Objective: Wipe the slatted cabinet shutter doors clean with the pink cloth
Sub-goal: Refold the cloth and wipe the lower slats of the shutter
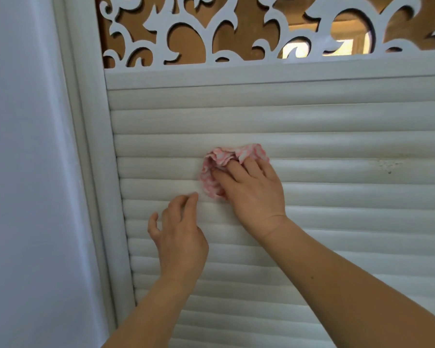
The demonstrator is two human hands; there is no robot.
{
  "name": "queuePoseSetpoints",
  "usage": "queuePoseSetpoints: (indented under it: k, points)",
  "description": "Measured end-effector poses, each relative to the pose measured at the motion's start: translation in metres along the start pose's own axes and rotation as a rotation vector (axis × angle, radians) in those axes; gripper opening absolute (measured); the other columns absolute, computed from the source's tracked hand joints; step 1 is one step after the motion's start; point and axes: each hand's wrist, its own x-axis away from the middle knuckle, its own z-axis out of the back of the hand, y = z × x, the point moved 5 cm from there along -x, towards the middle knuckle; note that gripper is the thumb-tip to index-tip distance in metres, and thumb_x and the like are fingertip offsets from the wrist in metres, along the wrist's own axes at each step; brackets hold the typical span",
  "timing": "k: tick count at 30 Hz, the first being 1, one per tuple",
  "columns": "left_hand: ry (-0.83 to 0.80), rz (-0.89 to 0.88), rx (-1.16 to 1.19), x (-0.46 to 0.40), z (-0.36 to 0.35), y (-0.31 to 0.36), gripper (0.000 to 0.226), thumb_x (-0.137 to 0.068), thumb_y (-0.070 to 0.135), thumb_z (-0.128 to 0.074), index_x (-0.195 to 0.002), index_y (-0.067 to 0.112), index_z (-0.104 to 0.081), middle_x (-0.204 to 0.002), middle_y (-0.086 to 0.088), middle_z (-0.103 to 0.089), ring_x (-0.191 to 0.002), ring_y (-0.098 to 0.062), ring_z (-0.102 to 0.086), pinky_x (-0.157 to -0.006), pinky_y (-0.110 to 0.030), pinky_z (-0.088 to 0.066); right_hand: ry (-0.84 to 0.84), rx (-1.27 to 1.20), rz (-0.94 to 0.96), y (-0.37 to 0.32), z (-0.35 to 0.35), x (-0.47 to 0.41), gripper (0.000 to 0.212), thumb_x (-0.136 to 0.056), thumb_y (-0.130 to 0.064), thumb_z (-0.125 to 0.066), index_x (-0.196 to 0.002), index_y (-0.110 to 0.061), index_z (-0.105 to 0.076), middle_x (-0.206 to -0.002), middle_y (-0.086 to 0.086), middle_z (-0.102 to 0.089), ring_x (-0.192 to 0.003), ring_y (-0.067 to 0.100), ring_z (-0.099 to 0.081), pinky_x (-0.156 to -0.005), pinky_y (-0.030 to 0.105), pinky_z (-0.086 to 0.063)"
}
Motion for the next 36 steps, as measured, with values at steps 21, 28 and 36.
queuePoseSetpoints:
  k: [21,28,36]
  points:
    - [0.039,-0.004,0.052,0.01,-0.016,-0.014,0.07,-0.069,-0.013,-0.055,-0.133,0.016,-0.046,-0.131,-0.01,-0.047,-0.115,-0.026,-0.048,-0.102,-0.058,-0.028,-0.003,0.109,-0.37,0.047,0.018,0.081,0.037,-0.082,-0.016,-0.05,-0.112,-0.007,-0.068,-0.106,0.019,-0.064,-0.089,0.033,-0.04,-0.068,0.041,-0.046]
    - [0.133,-0.029,0.103,0.008,-0.016,-0.021,0.065,-0.067,-0.006,-0.041,-0.13,0.01,-0.047,-0.128,-0.007,-0.054,-0.119,-0.013,-0.04,-0.107,-0.049,-0.021,-0.023,0.098,-0.192,-0.005,-0.001,0.046,0.037,-0.078,-0.017,-0.048,-0.108,-0.011,-0.069,-0.101,0.013,-0.066,-0.094,0.032,-0.044,-0.076,0.04,-0.033]
    - [0.137,-0.067,0.091,0.01,-0.016,-0.028,0.063,-0.061,-0.011,-0.039,-0.118,0.011,-0.054,-0.123,-0.006,-0.058,-0.114,-0.01,-0.042,-0.106,-0.045,-0.014,-0.105,0.139,-0.034,0.015,0.005,0.045,0.034,-0.081,-0.02,-0.048,-0.109,-0.014,-0.067,-0.101,0.009,-0.066,-0.087,0.033,-0.056,-0.081,0.043,-0.038]
